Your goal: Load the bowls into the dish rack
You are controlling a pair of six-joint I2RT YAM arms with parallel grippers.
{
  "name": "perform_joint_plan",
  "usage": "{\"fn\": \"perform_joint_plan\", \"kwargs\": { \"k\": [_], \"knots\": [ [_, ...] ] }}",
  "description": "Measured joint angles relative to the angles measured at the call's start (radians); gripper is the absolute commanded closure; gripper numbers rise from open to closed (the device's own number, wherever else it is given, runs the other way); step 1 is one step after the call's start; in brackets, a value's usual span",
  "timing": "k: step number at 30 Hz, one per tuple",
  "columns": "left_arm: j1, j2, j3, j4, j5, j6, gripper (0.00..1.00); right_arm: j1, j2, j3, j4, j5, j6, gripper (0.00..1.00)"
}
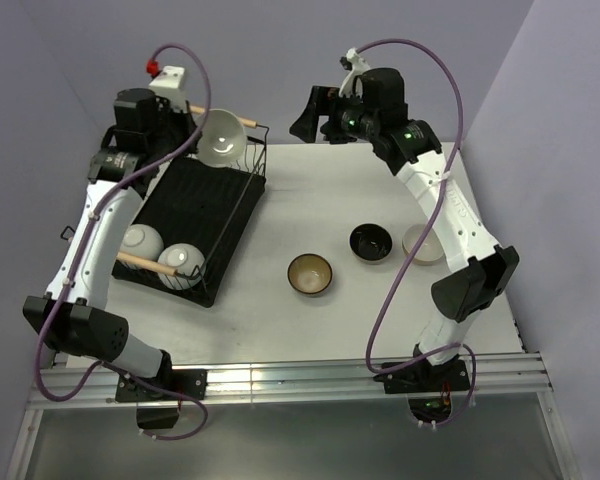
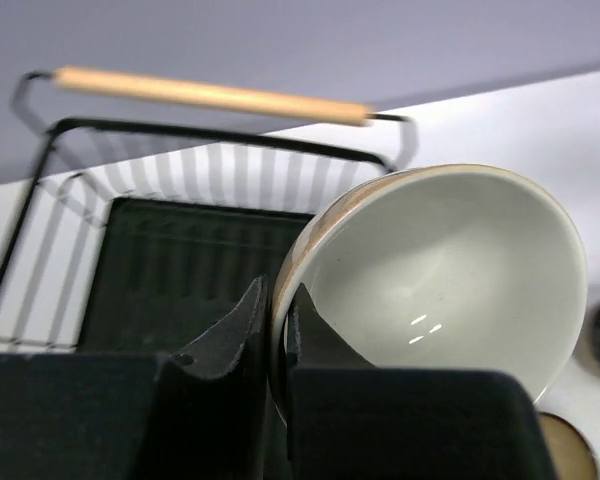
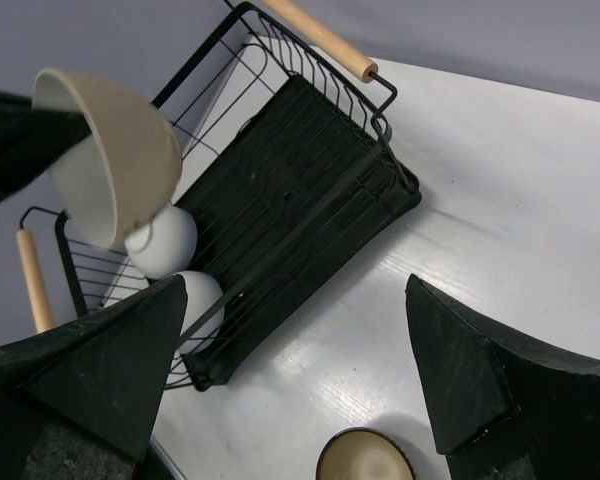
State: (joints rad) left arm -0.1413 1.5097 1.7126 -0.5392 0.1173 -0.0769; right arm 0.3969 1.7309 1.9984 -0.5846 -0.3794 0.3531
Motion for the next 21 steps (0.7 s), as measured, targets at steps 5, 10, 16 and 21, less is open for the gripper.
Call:
{"fn": "perform_joint_plan", "kwargs": {
  "k": [5,10,16,21],
  "knots": [
    [-0.157,-0.013,-0.016,0.011,-0.049,-0.013,1.00,0.092,0.003,-0.002,0.001,0.120,-0.005,0.17],
    [-0.256,-0.013,-0.069,0.011,-0.137,-0.009,1.00,0.177,0.029,0.006,-0.002,0.206,-0.023,0.27],
    [-0.304,-0.013,-0.084,0.013,-0.193,-0.011,1.00,0.225,0.106,0.043,-0.011,0.301,-0.042,0.35],
    [-0.302,-0.013,-0.085,0.013,-0.222,-0.014,1.00,0.248,0.179,0.086,-0.031,0.340,-0.062,0.58]
  ]
}}
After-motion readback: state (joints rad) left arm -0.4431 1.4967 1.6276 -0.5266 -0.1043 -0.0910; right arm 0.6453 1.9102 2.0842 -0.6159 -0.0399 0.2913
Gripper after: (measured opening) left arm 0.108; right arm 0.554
